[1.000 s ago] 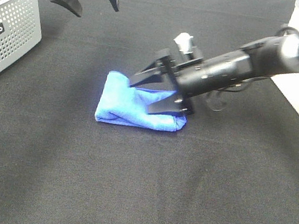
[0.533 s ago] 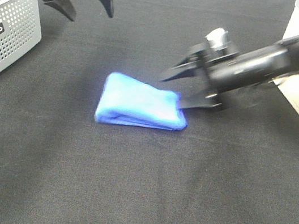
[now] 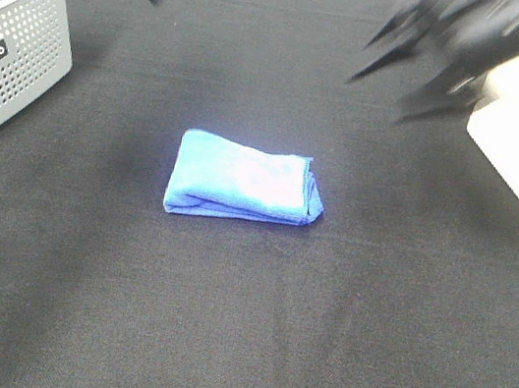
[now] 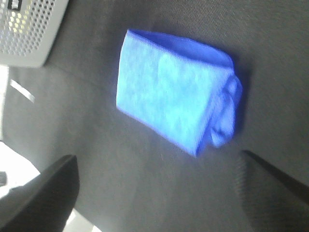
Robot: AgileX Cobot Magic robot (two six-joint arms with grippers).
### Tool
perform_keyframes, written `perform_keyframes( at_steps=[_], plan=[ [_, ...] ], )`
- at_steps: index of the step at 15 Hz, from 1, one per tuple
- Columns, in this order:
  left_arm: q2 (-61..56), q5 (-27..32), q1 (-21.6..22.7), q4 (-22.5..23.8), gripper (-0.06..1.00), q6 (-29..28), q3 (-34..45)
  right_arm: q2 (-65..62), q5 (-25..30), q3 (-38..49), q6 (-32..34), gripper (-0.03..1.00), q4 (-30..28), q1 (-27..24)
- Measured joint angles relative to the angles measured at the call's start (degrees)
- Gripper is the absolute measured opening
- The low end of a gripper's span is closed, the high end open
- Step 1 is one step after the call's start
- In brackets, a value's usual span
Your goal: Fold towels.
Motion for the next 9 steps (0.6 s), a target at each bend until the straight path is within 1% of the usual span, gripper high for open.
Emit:
perform_keyframes(
  at_steps=[1,4,5,7,8,9],
  plan=[
    [-2.06,1.09,0.00,0.11,0.71,0.74,0.00,-2.86,1.43,0.00,1.95,0.82,-2.64,0.00],
    [-9.51,1.43,0.00,0.23,0.71,3.72,0.57,-11.29,4.01,0.00,5.27,0.82,-10.20,0.00],
    [-13.98,1.43,0.00,0.23,0.71,4.70,3.21,-15.41,4.13,0.00,7.16,0.82,-13.92,0.00],
    [-20.97,1.43,0.00,0.52,0.71,5.10,9.91,-19.88,4.30,0.00,10.03,0.82,-18.45,0.00],
    [-24.35,1.43,0.00,1.15,0.71,5.10,14.27,-22.06,4.30,0.23,10.83,0.82,-20.05,0.00],
    [-24.35,1.43,0.00,1.15,0.71,5.10,14.27,-22.06,4.30,0.23,10.83,0.82,-20.05,0.00]
  ],
)
